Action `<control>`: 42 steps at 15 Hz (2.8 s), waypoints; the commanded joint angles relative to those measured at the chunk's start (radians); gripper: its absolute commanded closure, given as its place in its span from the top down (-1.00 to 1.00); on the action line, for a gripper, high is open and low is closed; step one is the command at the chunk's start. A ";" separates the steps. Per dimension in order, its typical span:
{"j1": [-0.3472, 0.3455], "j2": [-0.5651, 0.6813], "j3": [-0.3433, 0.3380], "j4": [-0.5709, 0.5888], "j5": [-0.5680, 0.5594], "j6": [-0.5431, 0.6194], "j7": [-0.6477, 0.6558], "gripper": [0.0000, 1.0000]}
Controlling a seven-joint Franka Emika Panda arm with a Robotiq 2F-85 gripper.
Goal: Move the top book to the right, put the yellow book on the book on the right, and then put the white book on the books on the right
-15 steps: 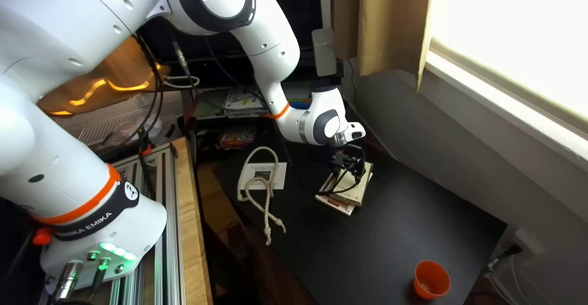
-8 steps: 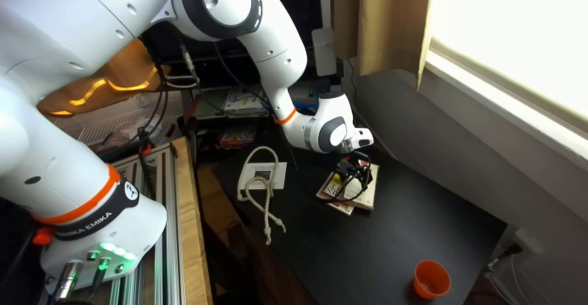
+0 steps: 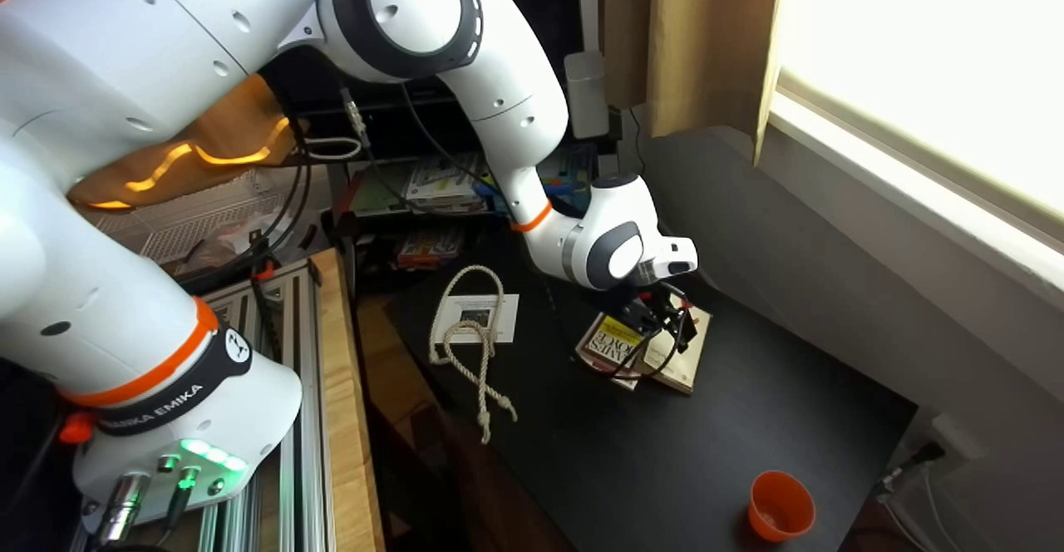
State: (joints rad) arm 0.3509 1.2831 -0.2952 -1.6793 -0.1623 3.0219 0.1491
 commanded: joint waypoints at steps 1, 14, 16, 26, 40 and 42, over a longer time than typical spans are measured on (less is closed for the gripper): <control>-0.027 0.053 0.006 0.047 0.041 0.044 0.011 1.00; -0.148 0.067 0.043 0.069 0.122 0.074 0.000 1.00; -0.126 0.025 0.039 0.034 0.127 0.045 0.007 1.00; -0.030 -0.138 0.110 -0.039 0.143 -0.106 0.083 1.00; 0.044 0.055 0.133 0.221 0.135 -0.263 0.247 1.00; 0.044 0.083 0.133 0.253 0.135 -0.261 0.254 1.00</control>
State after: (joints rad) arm 0.3826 1.3018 -0.1552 -1.5044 -0.0422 2.7835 0.3764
